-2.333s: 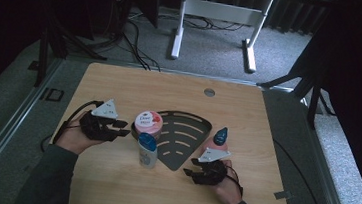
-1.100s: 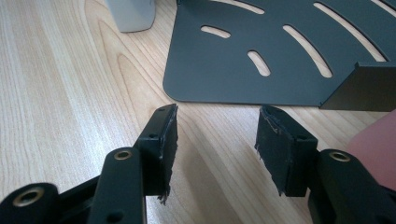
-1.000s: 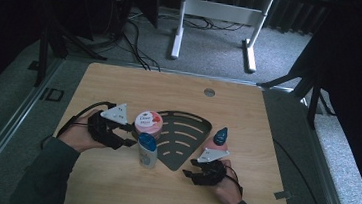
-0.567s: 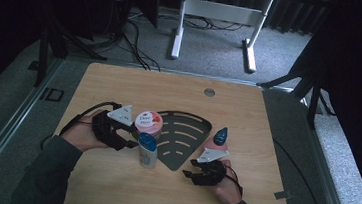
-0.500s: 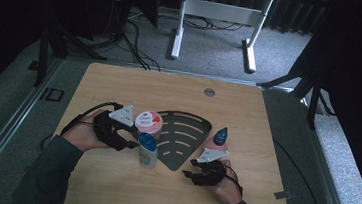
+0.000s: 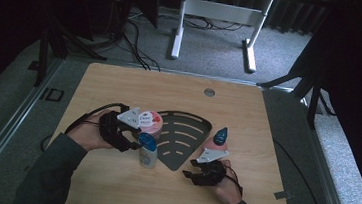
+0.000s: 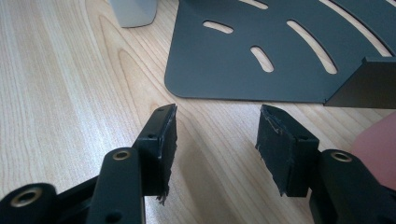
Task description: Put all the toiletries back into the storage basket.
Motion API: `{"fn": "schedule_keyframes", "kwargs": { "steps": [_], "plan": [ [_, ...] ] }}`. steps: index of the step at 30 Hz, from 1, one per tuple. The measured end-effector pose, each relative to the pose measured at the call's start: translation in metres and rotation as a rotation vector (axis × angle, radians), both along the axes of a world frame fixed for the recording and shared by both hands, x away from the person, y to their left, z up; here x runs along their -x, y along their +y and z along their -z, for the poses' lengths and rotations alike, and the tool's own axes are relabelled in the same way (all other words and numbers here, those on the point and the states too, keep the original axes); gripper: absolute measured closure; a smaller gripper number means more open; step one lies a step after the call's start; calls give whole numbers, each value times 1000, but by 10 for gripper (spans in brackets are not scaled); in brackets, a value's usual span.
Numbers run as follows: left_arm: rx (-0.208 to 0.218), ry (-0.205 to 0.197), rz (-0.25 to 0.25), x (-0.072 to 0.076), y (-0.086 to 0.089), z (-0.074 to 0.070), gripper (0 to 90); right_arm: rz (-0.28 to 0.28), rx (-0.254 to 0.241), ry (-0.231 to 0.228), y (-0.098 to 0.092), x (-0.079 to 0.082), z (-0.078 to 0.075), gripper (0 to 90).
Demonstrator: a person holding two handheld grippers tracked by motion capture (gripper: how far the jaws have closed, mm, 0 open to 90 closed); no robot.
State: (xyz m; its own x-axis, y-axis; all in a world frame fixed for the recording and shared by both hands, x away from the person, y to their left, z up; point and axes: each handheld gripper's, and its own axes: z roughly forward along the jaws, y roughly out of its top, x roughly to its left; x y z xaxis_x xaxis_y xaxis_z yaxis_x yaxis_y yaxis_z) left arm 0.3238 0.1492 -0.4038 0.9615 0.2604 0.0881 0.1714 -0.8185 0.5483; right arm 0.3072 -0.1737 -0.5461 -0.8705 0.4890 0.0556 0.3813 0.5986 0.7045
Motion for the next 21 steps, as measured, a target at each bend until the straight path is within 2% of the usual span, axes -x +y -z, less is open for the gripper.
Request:
{"fn": "schedule_keyframes", "kwargs": {
  "steps": [11,17,21],
  "plan": [
    [-8,12,18,-1,-6,3,461,-1,1,1,1,0,0,473],
    [-26,23,33,-2,-12,6,459,-4,3,3,1,0,1,473],
    [-21,29,41,-2,-15,6,447,-6,4,4,1,0,1,473]
  ]
}}
